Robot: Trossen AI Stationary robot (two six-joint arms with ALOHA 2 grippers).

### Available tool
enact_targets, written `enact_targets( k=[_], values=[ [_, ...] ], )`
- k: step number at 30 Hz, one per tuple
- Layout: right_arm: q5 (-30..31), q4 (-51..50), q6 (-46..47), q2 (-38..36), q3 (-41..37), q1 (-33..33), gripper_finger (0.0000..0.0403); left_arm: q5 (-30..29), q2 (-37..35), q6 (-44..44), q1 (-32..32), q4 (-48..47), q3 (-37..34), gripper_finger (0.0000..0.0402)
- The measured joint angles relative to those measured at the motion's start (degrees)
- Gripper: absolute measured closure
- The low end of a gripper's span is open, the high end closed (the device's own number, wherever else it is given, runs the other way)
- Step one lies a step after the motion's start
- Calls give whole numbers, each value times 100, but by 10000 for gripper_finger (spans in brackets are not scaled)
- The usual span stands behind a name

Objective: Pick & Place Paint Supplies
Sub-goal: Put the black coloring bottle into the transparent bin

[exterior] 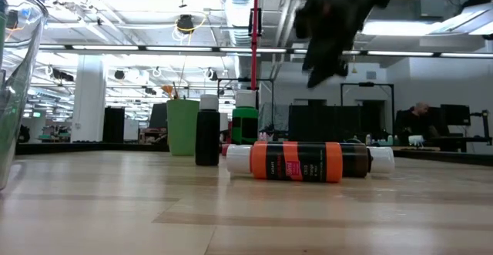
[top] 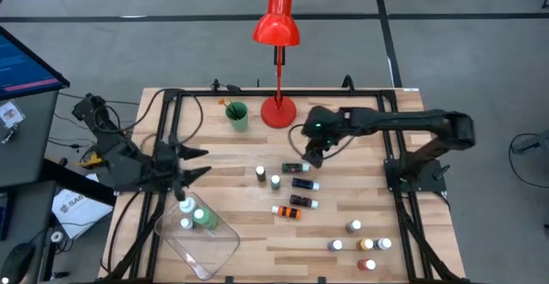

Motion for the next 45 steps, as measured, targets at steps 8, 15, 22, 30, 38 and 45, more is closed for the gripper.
enact_targets(
  k=[8,15,22,30,38,45],
  values=[
    [1113,-347,655,-1580,9,765,180,2746,930,-141,2195,18,0,162],
    [2335,-642,1180,-2554,9,1488,188,4912,1902,829,3590,606,0,162],
    [2956,-1048,1561,-2869,9,1955,194,5774,2724,1319,4021,661,0,153],
    [3118,-1305,1678,-2656,9,2075,195,5814,3285,1823,4058,736,2,148],
    [3118,-1424,1678,-2325,7,2070,200,5675,3864,2055,4163,696,405,148],
    [3081,-1459,1797,-2234,7,2073,198,5715,4243,2102,4286,-357,887,148]
  ],
)
